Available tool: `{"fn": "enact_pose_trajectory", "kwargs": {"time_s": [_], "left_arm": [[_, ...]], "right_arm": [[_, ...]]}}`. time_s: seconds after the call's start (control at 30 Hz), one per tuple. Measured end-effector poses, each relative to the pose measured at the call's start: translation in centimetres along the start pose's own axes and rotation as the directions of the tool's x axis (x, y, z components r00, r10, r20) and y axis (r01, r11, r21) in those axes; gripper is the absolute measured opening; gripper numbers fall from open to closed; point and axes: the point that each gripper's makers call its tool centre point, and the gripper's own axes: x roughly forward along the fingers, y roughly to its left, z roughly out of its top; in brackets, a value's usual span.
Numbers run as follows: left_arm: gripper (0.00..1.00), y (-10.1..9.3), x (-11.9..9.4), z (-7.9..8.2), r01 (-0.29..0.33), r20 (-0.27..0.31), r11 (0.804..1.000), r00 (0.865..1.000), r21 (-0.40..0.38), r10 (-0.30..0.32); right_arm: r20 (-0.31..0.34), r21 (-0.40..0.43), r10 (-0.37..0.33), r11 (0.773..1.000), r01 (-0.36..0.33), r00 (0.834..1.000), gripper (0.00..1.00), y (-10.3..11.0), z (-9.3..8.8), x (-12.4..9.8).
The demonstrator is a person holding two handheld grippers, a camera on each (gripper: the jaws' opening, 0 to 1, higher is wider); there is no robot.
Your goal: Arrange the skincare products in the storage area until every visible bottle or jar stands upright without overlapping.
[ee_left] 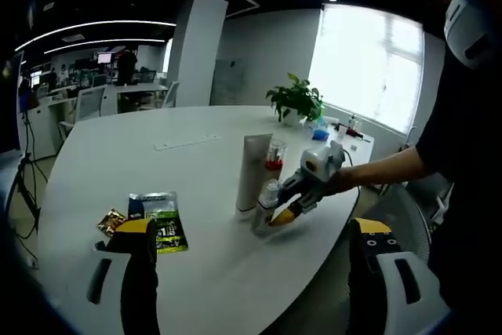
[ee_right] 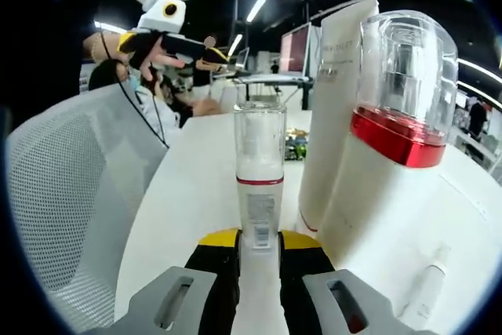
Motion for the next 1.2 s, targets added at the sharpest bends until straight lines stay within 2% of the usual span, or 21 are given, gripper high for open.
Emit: {"fn": "enact_pose_trajectory", "kwargs": {"time_s": [0.23,0.67,0.9,1.03,1.1,1.2], "left_arm": [[0.95,-0.3,0.1,0.0,0.000,-0.001,1.000,1.000,0.000,0.000],[0.95,0.7,-0.4,-0.2,0.003,-0.001,1.000,1.000,-0.001,-0.003],[0.95,1.4,-0.8,0.0,-0.002,0.011,1.000,1.000,0.002,0.002],[0.95,1.6,-1.1,0.2,-0.007,0.019,1.000,1.000,0.003,0.007],[0.95,2.1,-1.3,0.2,-0.009,0.020,1.000,1.000,0.000,0.009],[0.95,1.6,-1.3,0.5,-0.012,0.023,1.000,1.000,-0.007,0.012]], "right_arm": [[-0.004,-0.005,0.007,1.000,-0.007,1.000,0.10,-0.2,-0.2,-0.1],[-0.022,0.017,0.015,1.000,-0.014,1.000,0.10,-0.2,-0.5,-0.3],[-0.038,0.058,0.012,0.998,-0.010,0.999,0.18,0.2,-0.1,-1.3],[-0.057,0.077,0.006,0.997,-0.002,0.998,0.19,0.5,0.2,-2.3],[-0.062,0.090,-0.005,0.996,0.011,0.998,0.22,0.6,0.5,-2.9],[-0.078,0.122,-0.030,0.992,0.039,0.997,0.26,0.9,0.7,-3.8]]}}
